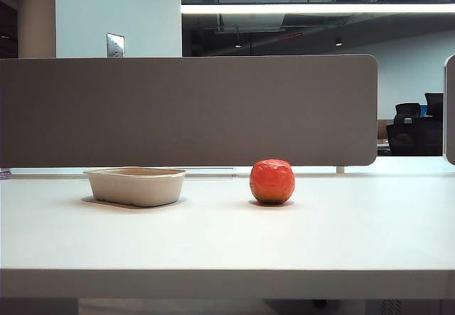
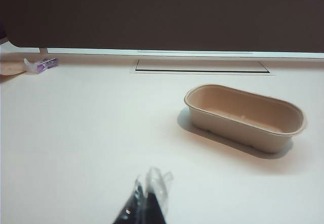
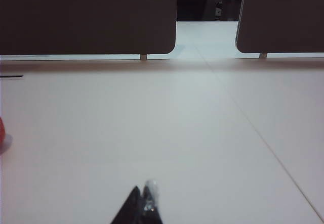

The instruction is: Pick up the orange and place it into the paper lunchbox.

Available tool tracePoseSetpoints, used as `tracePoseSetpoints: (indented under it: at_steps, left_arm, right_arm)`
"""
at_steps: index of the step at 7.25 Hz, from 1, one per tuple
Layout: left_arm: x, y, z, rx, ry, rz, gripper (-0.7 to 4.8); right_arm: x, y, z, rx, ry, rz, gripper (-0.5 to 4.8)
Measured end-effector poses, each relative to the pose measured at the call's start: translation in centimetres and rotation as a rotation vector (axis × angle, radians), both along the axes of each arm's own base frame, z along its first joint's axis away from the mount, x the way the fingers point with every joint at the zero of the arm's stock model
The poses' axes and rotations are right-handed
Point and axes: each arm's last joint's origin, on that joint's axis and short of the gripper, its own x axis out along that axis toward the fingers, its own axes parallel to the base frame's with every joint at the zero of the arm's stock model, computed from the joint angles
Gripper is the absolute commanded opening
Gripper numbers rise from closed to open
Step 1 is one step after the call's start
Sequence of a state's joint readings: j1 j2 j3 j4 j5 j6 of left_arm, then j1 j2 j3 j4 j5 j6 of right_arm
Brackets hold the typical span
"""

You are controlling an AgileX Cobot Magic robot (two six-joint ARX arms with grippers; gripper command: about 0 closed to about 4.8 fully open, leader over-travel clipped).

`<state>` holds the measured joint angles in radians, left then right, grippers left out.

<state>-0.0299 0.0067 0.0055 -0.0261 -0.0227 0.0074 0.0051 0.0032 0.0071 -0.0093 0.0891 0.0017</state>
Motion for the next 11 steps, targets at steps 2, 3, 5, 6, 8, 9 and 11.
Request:
tracePoseSetpoints:
  at_steps: [2,3,5,6,8,9,11]
  left_arm:
    - [0.0,0.0,0.0,0.0,0.0,0.0,-0.06]
    - [0.0,0.0,0.0,0.0,0.0,0.0,-0.06]
    - [0.0,0.0,0.0,0.0,0.0,0.0,-0.06]
    - [0.0,0.0,0.0,0.0,0.0,0.0,-0.06]
    - [-0.5,0.0,2.5,-0.132,-0.053,0.002,-0.06]
    - [-0.8,0.0,3.4,-0.144,-0.081,0.003,-0.06]
    - [-1.4,0.1,5.4,-0.161,-0.141,0.01,-0.06]
  right_arm:
    - [0.0,0.0,-0.1,0.004,0.006,0.0,-0.01]
    - [0.0,0.0,-0.1,0.005,0.01,0.0,-0.01]
    - [0.0,0.0,-0.1,0.005,0.012,0.003,-0.01]
    - [0.0,0.0,-0.1,0.005,0.014,0.003,-0.01]
    - [-0.9,0.0,3.7,0.031,-0.078,0.012,-0.02]
    - [-1.2,0.0,4.6,0.032,-0.11,0.012,-0.02]
    - [-1.4,0.0,6.4,0.032,-0.15,0.012,-0.02]
